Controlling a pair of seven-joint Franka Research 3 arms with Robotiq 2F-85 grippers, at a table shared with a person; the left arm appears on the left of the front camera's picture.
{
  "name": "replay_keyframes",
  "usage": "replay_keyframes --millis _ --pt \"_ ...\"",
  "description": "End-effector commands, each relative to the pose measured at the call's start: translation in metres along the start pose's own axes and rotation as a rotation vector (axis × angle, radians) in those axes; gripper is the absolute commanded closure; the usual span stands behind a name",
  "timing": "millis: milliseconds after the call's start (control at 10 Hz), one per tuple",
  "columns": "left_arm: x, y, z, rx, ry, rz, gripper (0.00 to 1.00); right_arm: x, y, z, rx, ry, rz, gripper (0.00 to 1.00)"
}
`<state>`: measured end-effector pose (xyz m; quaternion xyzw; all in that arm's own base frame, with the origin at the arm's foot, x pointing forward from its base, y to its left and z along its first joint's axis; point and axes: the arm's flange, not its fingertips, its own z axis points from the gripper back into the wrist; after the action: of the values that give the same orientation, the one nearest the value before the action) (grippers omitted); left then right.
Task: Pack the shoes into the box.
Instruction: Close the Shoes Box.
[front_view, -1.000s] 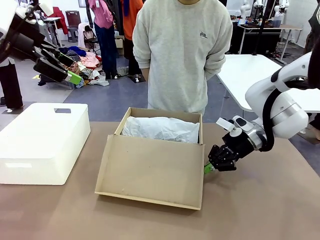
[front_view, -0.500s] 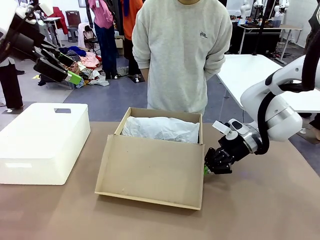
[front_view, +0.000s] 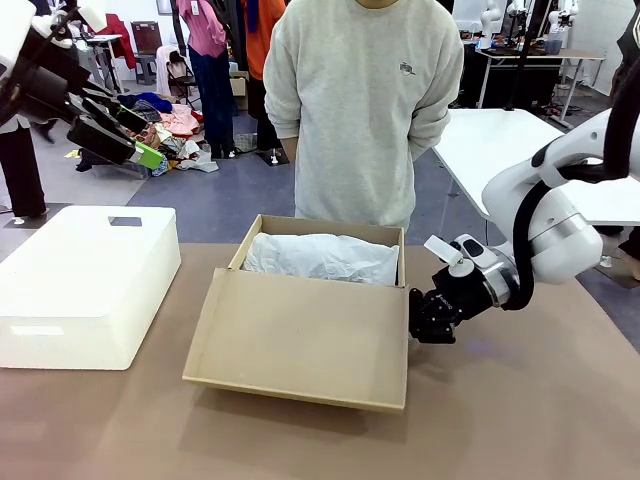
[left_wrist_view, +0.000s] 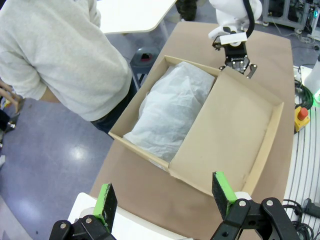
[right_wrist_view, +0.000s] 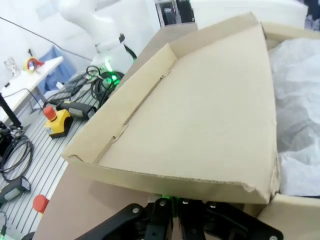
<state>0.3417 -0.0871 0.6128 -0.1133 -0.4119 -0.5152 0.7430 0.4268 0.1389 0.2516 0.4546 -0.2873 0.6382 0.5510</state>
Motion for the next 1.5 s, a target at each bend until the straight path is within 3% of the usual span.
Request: replay_keyframes --millis 0,700,1400 --pt "-0.002 0.001 0.000 -0.015 -0.012 -0.013 0.00 0.000 0.011 0.006 -0.042 -0.120 0.037 1.00" --pt "-0.002 0.001 0.000 -0.015 -0.012 -0.013 0.00 -0.003 0.015 0.020 0.003 -0.375 0.016 1.00" --pt "-0.002 0.001 0.000 -0.015 -0.012 -0.013 0.00 0.007 0.016 0.028 -0.111 -0.460 0.036 1.00"
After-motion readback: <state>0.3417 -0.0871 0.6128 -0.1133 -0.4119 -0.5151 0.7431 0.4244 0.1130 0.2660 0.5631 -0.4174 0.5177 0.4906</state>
